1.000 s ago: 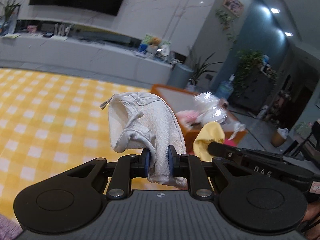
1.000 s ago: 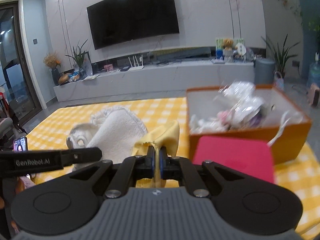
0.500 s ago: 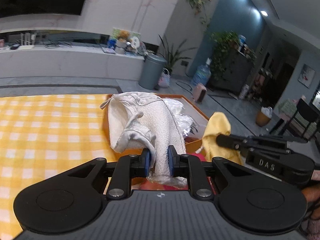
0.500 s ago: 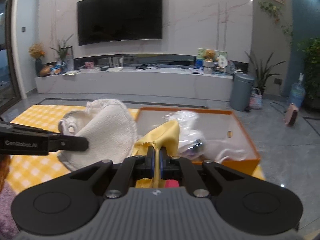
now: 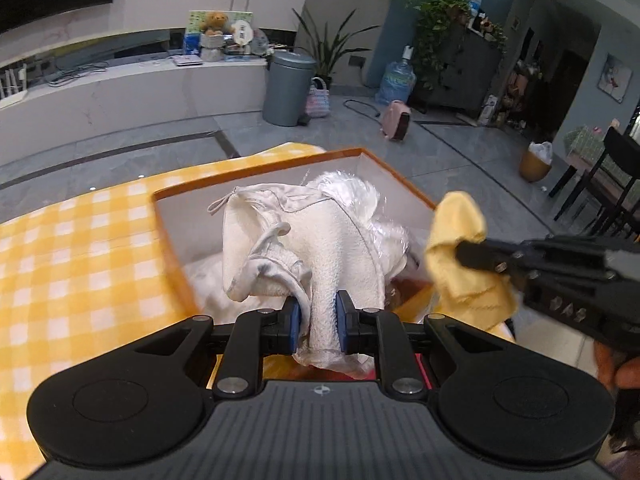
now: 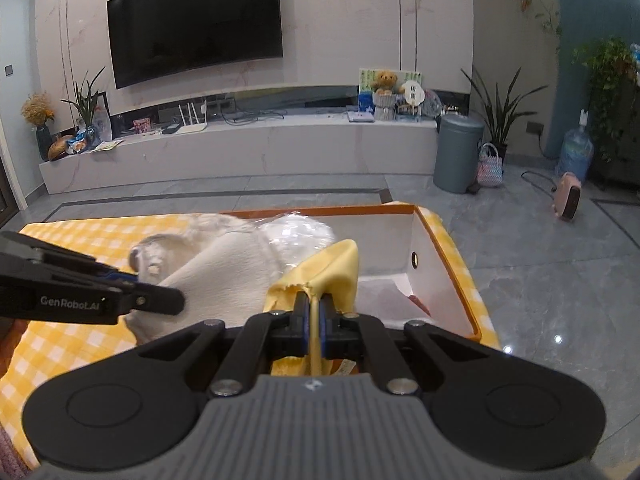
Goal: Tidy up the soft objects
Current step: 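Carry the white cloth with the left tool while the right tool carries the yellow cloth over the box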
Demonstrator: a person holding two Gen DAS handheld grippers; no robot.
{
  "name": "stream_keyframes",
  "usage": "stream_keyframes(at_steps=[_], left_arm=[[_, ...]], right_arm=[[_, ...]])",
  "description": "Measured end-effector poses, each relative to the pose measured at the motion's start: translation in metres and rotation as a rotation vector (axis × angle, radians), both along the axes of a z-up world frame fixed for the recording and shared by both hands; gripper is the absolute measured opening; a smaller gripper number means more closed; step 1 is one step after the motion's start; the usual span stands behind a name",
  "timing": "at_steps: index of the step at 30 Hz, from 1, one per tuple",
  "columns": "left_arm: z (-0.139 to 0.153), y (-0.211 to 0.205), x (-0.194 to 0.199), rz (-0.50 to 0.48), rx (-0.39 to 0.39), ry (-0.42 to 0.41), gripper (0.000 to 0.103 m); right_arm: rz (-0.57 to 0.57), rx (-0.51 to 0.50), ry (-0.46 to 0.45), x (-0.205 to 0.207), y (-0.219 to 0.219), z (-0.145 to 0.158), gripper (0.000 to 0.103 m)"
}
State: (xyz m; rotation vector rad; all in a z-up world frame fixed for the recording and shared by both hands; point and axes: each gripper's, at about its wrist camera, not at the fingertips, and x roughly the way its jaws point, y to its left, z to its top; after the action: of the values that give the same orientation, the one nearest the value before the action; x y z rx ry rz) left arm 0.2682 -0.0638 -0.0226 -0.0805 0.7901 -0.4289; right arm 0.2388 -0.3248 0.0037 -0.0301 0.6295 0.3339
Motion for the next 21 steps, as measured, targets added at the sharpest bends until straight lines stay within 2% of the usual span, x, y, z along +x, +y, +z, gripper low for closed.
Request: stream_keyframes(at_steps=[6, 14, 18, 21], left_arm=[[-0.005, -0.016, 0.029, -0.015, 0.008, -0.024, 0.02], [0.0, -0.002, 0.056, 0.075, 0.023, -0.068, 0.02], [0.003, 0.018, 0.045, 0.085, 0.057, -0.066, 0.021], [0.001, 0.024, 0.04, 0.093, 0.106, -0.035, 0.021]], right_arm=[[-0.013, -0.004, 0.041, 0.041, -0.002, -0.012, 0.002], [-0.074, -0.007, 0.058, 0.094, -0.012, -0.013, 0.003], [-0.039, 0.086, 0.078, 0.094, -0.02, 0.002, 0.003], [0.038, 0.092, 0.098, 0.083, -0.01, 0.008, 0.003]])
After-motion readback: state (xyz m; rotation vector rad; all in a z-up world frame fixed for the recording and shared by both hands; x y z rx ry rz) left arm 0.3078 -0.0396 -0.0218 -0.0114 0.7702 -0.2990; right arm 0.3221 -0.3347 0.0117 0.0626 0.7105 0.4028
